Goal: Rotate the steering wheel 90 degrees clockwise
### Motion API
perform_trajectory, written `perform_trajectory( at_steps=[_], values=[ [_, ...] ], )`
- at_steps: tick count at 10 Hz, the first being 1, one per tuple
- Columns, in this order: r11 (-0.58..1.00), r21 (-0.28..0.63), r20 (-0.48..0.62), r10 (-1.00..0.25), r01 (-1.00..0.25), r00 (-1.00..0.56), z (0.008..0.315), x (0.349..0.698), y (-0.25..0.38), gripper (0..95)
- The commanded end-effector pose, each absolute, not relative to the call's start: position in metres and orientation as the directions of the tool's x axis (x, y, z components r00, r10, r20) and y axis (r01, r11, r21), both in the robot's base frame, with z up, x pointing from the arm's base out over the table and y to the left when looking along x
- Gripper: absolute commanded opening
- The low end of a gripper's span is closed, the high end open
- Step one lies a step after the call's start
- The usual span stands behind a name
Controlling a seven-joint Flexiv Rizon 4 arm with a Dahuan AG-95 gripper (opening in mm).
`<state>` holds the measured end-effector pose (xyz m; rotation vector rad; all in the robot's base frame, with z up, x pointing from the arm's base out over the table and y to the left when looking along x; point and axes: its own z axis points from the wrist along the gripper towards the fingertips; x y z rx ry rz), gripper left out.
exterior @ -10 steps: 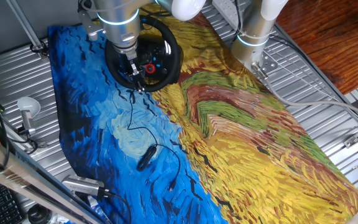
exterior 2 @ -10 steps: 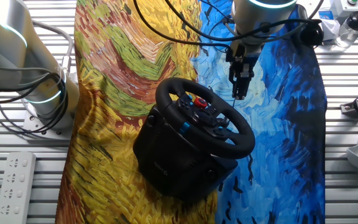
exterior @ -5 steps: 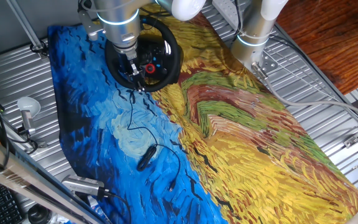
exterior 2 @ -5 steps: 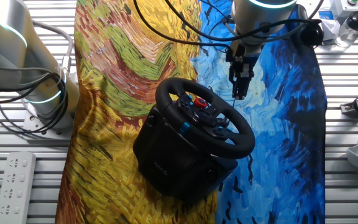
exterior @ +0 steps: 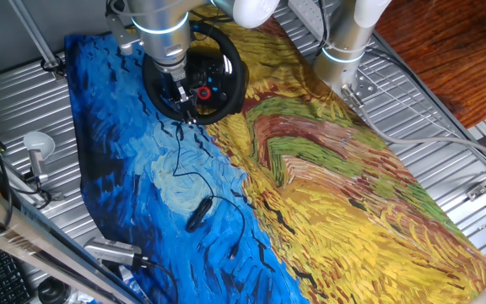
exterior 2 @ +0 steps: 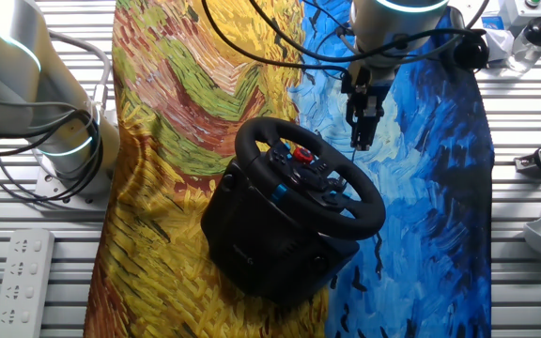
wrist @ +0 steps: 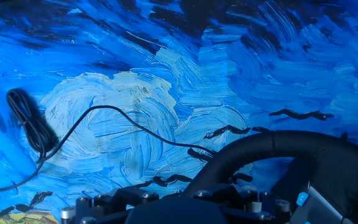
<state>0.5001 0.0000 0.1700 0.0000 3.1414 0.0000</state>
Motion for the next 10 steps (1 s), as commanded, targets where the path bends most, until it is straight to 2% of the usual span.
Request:
perform_trajectory(
  at_steps=[1, 10],
  values=[
    [0.774, 0.099, -0.082, -0.620, -0.625, -0.780, 0.1700, 0.5000, 0.0000, 0.0],
    [0.777, 0.064, -0.047, -0.625, -0.627, -0.779, 0.1700, 0.5001, 0.0001, 0.0]
  ],
)
